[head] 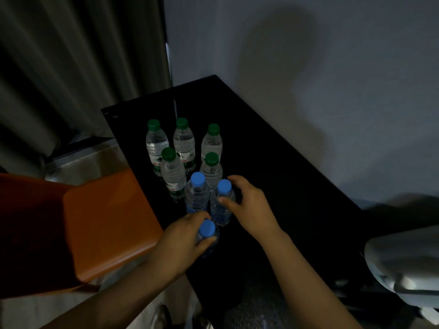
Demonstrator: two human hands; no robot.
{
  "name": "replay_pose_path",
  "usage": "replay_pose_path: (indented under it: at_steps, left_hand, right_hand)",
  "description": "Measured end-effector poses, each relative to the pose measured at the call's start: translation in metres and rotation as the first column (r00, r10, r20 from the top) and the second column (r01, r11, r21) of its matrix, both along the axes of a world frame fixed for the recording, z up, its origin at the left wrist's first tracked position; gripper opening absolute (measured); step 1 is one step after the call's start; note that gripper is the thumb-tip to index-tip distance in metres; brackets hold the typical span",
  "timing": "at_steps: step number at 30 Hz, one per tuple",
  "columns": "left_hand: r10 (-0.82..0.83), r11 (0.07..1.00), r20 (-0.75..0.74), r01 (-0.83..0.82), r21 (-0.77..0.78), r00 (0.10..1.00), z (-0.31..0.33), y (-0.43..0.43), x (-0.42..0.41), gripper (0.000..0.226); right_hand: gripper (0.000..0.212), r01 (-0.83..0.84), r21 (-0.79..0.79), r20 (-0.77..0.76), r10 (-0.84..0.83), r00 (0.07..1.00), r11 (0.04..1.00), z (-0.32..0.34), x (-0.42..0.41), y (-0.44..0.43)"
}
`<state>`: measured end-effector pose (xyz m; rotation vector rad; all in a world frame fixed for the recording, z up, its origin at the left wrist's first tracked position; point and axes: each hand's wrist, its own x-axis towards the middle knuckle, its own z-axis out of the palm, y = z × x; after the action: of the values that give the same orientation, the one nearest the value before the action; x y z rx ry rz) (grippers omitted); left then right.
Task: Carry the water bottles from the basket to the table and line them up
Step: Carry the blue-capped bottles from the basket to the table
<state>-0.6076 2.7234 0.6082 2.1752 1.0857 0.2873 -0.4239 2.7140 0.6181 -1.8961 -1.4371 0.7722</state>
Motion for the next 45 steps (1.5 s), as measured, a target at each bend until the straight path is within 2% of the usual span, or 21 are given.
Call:
replay_pose_path:
  at_steps: [2, 4, 8, 12, 15, 19, 23, 26, 30, 37, 41, 45]
  left_hand:
    - [-0.013, 0.999, 0.034, 0.014, -0.029, 0.999, 0.0, 0.001, -0.002, 0.031]
    - [-0.032, 0.998, 0.051, 0.034, -0.046, 0.998, 0.0, 0.001, -0.003, 0.026]
    - [-0.066, 0.998, 0.041, 0.067, -0.02, 0.997, 0.003, 0.004, -0.002, 0.02]
    - [-0.176, 0.984, -0.073, 0.177, 0.006, 0.982, 0.013, 0.011, 0.008, 0.018]
    - [-0.284, 0.956, -0.151, 0.292, 0.03, 0.947, 0.026, 0.016, 0.016, 0.022]
    - [-0.448, 0.871, -0.217, 0.478, 0.112, 0.867, 0.048, 0.014, 0.023, 0.029]
    - [-0.569, 0.776, -0.194, 0.6, 0.194, 0.799, 0.066, 0.001, 0.025, 0.037]
    - [-0.685, 0.665, -0.201, 0.714, 0.22, 0.7, 0.076, -0.019, 0.027, 0.039]
    - [-0.805, 0.499, -0.242, 0.839, 0.217, 0.542, 0.085, -0.064, 0.037, 0.038]
    - [-0.919, 0.2, -0.303, 0.962, 0.188, 0.25, 0.09, -0.163, 0.06, 0.04]
    - [-0.934, 0.031, -0.341, 0.977, 0.21, 0.103, 0.09, -0.237, 0.073, 0.039]
    - [-0.941, -0.098, -0.339, 0.973, 0.207, -0.022, 0.09, -0.319, 0.074, 0.039]
  right_hand:
    - [0.059, 0.033, -0.004, 0.116, -0.032, 0.993, 0.999, 0.006, 0.008, -0.013]
    - [0.055, 0.053, -0.019, 0.225, -0.047, 0.973, 0.998, 0.012, 0.016, -0.03]
    - [0.046, 0.083, -0.133, 0.362, -0.029, 0.932, 0.988, 0.027, 0.023, -0.066]
    - [0.044, 0.153, -0.25, 0.387, -0.046, 0.921, 0.956, 0.038, 0.018, -0.098]
    - [0.043, 0.274, -0.286, 0.433, -0.131, 0.892, 0.918, 0.042, 0.004, -0.123]
    - [0.04, 0.457, -0.262, 0.468, -0.303, 0.831, 0.85, 0.049, -0.025, -0.154]
    - [0.038, 0.619, -0.252, 0.496, -0.449, 0.743, 0.744, 0.061, -0.056, -0.185]
    - [0.03, 0.756, -0.22, 0.504, -0.592, 0.629, 0.616, 0.068, -0.086, -0.22]
    - [0.03, 0.877, -0.206, 0.539, -0.697, 0.473, 0.435, 0.078, -0.124, -0.274]
    - [0.031, 0.961, -0.221, 0.522, -0.813, 0.259, 0.164, 0.08, -0.17, -0.374]
    - [0.034, 0.975, -0.219, 0.508, -0.85, 0.137, 0.026, 0.078, -0.195, -0.436]
    - [0.035, 0.967, -0.214, 0.491, -0.871, -0.016, -0.138, 0.081, -0.223, -0.504]
